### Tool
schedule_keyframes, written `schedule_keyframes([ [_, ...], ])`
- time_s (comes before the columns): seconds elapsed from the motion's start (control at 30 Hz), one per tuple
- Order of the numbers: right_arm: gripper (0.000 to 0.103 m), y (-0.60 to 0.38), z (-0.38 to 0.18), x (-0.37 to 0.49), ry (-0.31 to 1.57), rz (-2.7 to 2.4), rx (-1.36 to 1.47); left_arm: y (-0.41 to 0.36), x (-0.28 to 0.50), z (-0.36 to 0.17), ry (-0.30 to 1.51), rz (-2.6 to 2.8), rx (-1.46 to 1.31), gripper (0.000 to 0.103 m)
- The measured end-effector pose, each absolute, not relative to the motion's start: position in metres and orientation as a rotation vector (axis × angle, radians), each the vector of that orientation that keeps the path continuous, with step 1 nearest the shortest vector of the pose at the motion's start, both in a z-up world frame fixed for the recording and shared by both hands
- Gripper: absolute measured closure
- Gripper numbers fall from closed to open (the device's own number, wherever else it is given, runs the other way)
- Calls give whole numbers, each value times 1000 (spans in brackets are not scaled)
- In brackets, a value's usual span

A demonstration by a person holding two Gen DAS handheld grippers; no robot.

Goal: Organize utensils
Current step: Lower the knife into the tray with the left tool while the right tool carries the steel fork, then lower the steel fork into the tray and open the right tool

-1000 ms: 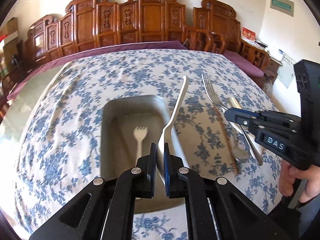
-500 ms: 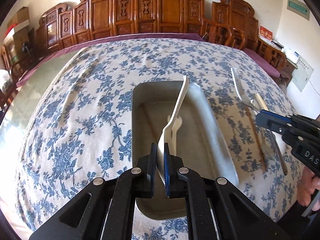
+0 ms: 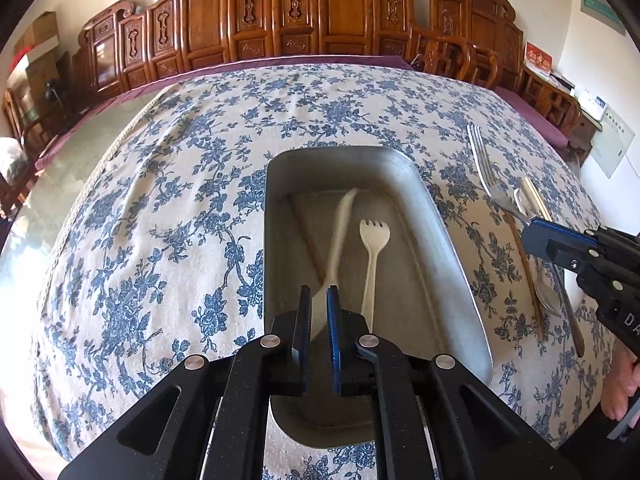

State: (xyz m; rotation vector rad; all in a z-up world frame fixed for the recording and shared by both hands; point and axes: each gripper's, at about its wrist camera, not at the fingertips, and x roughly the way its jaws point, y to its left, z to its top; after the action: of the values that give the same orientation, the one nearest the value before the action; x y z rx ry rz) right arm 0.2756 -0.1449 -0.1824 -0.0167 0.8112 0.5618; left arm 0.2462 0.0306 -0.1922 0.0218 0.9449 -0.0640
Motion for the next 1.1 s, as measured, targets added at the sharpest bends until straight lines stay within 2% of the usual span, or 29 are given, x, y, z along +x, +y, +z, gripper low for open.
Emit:
schedule_keyframes([
  [0.2, 95, -140, -180, 275, 806, 565, -7, 35, 242, -178, 907, -73, 15, 90],
  [0.87, 95, -77, -170, 285, 811, 602, -13, 81, 243, -148, 834, -43, -38, 88],
  [1.1, 95, -48, -181, 297, 831, 603, -20, 94, 247, -152, 841, -20, -59, 84],
])
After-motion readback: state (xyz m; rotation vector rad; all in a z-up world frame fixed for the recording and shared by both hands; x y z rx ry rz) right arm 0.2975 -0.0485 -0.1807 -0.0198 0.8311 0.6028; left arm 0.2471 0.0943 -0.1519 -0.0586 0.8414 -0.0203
